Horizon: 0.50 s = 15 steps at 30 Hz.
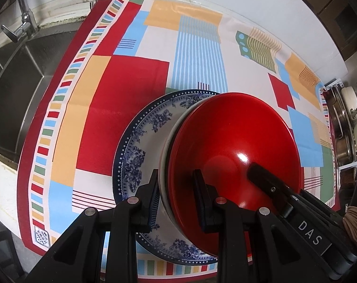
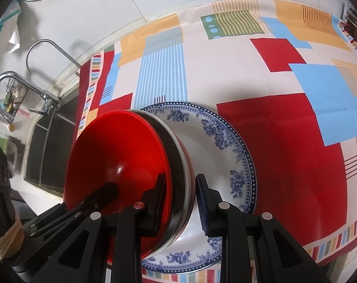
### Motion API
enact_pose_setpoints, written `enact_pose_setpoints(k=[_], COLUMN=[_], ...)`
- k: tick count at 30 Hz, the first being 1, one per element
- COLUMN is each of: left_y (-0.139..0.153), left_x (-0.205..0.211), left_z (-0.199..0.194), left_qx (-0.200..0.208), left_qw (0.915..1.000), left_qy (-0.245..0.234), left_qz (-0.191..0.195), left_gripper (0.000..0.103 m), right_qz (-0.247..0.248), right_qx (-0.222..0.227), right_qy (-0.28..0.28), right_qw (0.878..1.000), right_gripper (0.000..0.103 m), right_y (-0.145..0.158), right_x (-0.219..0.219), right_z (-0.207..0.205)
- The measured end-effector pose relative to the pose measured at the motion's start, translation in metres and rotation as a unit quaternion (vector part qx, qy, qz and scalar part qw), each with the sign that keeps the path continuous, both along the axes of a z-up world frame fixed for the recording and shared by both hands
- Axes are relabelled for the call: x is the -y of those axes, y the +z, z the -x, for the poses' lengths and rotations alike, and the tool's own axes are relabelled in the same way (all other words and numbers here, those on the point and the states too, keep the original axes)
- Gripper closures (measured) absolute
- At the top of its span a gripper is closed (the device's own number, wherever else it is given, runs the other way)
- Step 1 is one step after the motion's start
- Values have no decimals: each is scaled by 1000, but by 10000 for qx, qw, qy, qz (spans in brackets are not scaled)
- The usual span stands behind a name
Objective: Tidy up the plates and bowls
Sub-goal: 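Lift the bowl stack with both tools and carry it over the blue-and-white plate, then lower the bowl stack onto the blue-and-white plate and open both tools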
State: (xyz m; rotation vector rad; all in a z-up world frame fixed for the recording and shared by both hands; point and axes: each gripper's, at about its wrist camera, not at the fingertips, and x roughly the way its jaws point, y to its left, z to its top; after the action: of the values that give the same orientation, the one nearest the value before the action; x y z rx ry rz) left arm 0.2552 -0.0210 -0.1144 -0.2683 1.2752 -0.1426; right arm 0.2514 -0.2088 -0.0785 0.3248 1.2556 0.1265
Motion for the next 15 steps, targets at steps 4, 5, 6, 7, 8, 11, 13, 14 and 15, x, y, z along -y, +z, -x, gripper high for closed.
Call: enact_pose_setpoints(k=[4, 5, 6, 7, 8, 11, 13, 14, 15], left_y=[0, 0, 0, 0, 0, 0, 0, 0, 0], left_x=[0, 0, 0, 1, 1, 1, 1, 1, 1], left_z=[-1, -2, -2, -2, -2, -3, -3, -3, -4], left_qx=[33, 40, 49, 56, 58, 50, 52, 57, 65], left_qw=[10000, 10000, 10000, 9999, 9999, 9999, 9998, 9997, 9996], left_qy=[-43, -60, -72, -94, -109, -160, -203, -224, -254], left_qz=[-7, -10, -8, -7, -3, 12, 11, 17, 52], left_gripper=[76, 76, 76, 76, 76, 76, 76, 74, 69], right_qz=[20, 22, 27, 34, 41, 55, 53, 46, 47], right_qx=[-11, -4, 3, 11, 19, 26, 30, 32, 39], right_qy=[-8, -20, -19, -16, -20, -17, -16, -26, -27], right_qw=[10000, 10000, 10000, 10000, 10000, 10000, 10000, 10000, 10000], right_gripper=[76, 76, 76, 76, 76, 76, 76, 76, 76], right_y=[-1, -1, 0, 0, 0, 0, 0, 0, 1], right_x=[-1, -1, -1, -1, -2, -2, -2, -1, -1], right_z=[-1, -1, -1, -1, -1, -2, -2, -3, -3])
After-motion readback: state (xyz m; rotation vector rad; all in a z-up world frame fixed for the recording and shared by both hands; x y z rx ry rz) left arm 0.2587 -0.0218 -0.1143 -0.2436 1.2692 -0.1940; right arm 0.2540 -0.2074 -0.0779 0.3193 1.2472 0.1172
